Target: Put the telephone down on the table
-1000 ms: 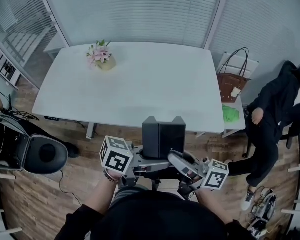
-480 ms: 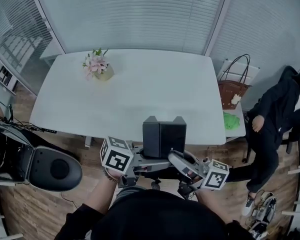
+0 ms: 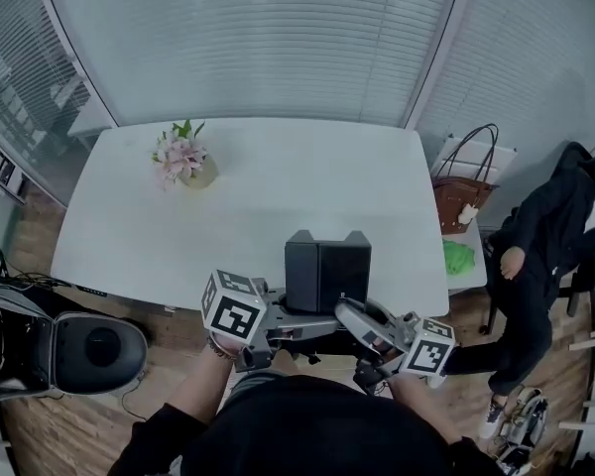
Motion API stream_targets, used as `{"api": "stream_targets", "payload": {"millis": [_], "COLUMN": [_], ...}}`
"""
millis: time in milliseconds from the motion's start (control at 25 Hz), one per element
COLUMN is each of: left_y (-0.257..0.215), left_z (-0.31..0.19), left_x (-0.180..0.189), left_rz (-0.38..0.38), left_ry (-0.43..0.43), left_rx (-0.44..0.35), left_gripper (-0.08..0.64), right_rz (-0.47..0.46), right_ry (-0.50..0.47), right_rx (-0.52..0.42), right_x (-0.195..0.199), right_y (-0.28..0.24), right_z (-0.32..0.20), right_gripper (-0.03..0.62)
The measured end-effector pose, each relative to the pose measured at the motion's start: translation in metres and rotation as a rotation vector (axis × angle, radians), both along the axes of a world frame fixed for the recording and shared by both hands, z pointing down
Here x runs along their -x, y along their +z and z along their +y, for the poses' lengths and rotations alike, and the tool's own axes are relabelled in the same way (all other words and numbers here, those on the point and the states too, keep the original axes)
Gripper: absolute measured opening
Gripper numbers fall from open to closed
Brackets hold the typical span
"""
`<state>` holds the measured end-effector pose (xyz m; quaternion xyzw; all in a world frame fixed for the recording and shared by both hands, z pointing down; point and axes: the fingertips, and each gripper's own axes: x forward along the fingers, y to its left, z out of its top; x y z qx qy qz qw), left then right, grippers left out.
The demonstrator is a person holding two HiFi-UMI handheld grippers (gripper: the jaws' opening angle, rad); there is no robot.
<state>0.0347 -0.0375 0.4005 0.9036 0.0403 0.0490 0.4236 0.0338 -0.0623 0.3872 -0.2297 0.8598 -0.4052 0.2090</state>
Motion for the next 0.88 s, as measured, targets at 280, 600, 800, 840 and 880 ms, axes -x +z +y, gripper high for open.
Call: {"api": "stream_targets", "payload": {"millis": [280,600,800,840,880], "left_y": [-0.002,-0.007,-0.002,-0.001,0.001], "left_z": [-0.036,-0.079,-0.105,-0.11,-0.115], "left_x": [0.002,0.0,0.001,0.001,0.001], "left_rz": [-0.011,-0.022,-0.024,-0.024,-0.024], "left_ry": [0.012,0.023,0.043,0.046,0.049], "left_rx": [0.006,0.043,0.057,0.062,0.069], "left_gripper": [0.178,0.178,0.178,0.178,0.178], "right_rz": [-0.005,-0.014,-0.016,-0.016,-0.017], "right_ry": [0.005,0.014,0.034,0.037,0.039], "right_rx": [0.01,0.047,0.061,0.066,0.072], "right_x": [0.002,-0.001,0.0,0.0,0.0], "right_y": [-0.002,-0.006,-0.001,0.0,0.002], "right_z": [-0.036,-0.08,-0.106,-0.111,-0.116], "right_gripper": [0.161,0.161,0.161,0.161,0.161]}}
